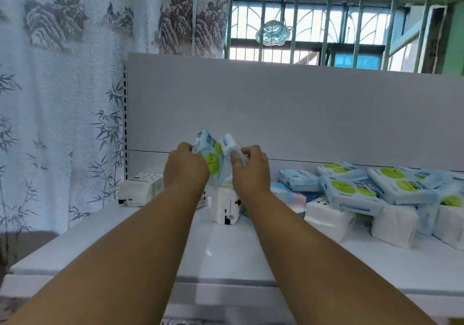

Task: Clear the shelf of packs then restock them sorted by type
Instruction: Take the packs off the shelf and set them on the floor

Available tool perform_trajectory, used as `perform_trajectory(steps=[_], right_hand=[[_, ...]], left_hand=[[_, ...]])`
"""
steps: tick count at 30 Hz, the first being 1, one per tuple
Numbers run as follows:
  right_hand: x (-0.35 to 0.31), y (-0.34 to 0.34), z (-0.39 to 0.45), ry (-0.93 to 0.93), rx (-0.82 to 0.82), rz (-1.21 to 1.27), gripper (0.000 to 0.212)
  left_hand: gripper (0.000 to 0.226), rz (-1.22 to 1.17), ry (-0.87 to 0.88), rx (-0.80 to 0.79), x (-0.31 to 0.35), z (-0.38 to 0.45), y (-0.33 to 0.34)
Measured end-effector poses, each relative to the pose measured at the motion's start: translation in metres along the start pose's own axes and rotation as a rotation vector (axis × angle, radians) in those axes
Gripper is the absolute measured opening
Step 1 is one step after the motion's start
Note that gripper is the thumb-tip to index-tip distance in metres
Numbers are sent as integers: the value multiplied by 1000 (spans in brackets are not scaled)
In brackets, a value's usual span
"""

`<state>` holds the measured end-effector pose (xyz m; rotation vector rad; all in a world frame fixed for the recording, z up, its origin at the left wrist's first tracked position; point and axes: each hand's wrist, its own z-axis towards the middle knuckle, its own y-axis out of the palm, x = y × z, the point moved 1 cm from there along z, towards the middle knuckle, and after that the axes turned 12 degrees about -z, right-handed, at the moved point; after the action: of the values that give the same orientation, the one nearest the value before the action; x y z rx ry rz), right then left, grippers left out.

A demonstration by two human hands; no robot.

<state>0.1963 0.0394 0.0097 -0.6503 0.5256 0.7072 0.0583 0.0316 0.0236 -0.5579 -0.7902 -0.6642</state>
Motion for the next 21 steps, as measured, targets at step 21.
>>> perform_trajectory(steps=[21], right_hand=[[-125, 22, -271, 436, -883, 963, 96]], left_hand=[[15, -64, -384, 426, -47, -235, -282]])
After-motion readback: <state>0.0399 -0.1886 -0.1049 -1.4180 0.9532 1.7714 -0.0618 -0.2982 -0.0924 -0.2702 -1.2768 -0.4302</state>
